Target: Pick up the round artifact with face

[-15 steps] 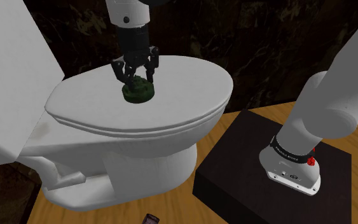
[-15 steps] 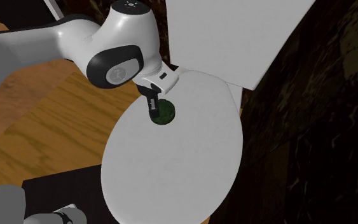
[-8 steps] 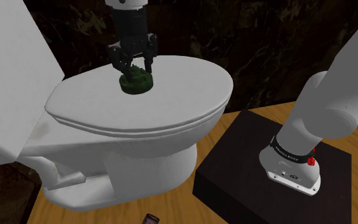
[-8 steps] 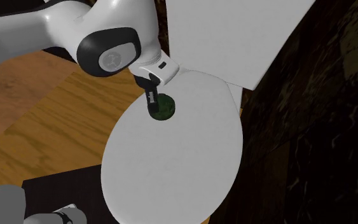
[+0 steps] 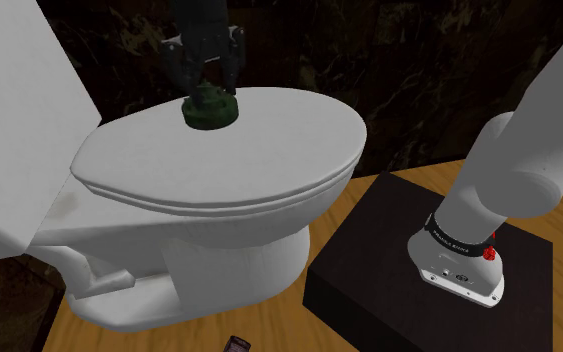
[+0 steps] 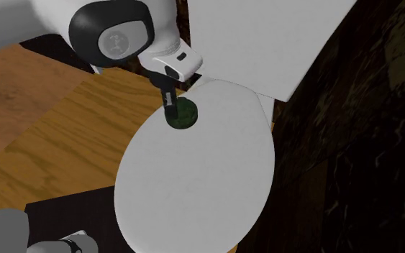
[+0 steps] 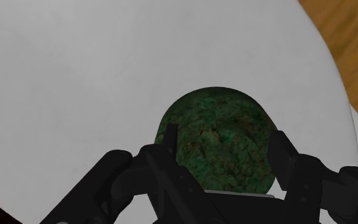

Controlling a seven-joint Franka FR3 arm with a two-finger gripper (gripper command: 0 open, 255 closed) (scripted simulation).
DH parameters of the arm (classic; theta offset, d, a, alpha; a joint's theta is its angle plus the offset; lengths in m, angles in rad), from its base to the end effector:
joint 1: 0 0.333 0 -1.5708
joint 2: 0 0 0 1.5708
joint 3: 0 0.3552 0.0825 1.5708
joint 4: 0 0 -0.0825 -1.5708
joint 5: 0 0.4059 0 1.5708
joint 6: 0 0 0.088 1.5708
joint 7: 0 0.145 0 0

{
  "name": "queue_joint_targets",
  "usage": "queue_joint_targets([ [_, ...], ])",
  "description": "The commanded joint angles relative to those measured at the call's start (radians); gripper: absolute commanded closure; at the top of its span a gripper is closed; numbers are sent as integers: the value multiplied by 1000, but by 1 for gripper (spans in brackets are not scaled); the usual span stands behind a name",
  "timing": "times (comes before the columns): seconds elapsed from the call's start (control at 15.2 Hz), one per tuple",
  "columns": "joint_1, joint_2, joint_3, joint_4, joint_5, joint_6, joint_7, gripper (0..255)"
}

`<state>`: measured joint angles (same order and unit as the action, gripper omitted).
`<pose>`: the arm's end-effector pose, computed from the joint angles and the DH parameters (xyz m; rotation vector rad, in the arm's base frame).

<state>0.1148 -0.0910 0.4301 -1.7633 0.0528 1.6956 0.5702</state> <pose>0.4669 0.3015 0.5874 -3.1208 0.0511 -0.0081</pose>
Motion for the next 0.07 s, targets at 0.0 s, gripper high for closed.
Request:
queue_joint_targets([
  [0.0,0,-2,-1,8,1,-10,-1,255],
])
